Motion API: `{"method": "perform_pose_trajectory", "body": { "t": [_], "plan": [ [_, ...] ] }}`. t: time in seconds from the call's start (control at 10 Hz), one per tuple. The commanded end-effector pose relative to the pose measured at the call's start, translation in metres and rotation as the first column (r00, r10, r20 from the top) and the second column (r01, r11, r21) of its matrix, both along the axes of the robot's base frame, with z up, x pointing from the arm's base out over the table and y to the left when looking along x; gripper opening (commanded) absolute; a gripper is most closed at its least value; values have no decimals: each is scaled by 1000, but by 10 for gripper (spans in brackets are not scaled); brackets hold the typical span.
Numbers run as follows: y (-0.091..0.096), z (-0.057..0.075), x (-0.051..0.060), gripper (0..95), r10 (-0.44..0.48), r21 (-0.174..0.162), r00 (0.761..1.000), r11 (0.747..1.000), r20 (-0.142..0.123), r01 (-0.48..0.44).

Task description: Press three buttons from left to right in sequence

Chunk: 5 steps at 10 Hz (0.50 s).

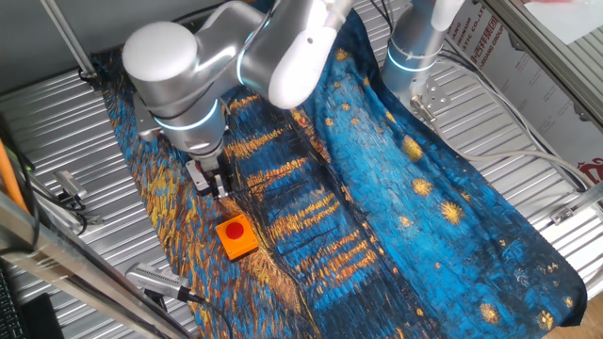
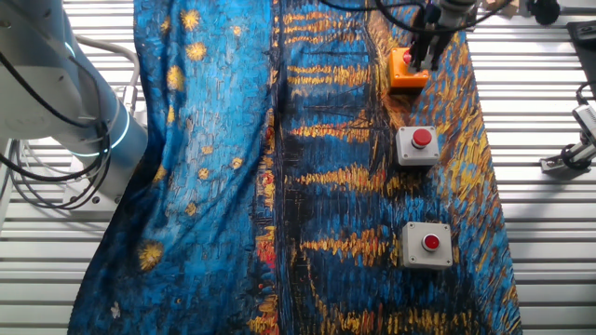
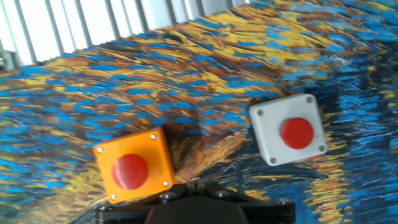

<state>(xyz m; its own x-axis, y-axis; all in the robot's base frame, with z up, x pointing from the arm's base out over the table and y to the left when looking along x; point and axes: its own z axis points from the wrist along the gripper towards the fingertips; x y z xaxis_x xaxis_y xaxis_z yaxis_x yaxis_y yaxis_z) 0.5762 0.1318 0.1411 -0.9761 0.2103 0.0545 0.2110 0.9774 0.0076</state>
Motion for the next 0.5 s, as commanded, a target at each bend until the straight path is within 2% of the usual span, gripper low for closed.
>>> {"method": "perform_pose_trajectory", "body": {
  "t": [0.1, 0.5],
  "plan": [
    [-7, -4, -5, 0, 20, -4, 1000, 1000, 15, -20],
    [-9, -6, -6, 0, 25, -16, 1000, 1000, 14, -25]
  ]
}}
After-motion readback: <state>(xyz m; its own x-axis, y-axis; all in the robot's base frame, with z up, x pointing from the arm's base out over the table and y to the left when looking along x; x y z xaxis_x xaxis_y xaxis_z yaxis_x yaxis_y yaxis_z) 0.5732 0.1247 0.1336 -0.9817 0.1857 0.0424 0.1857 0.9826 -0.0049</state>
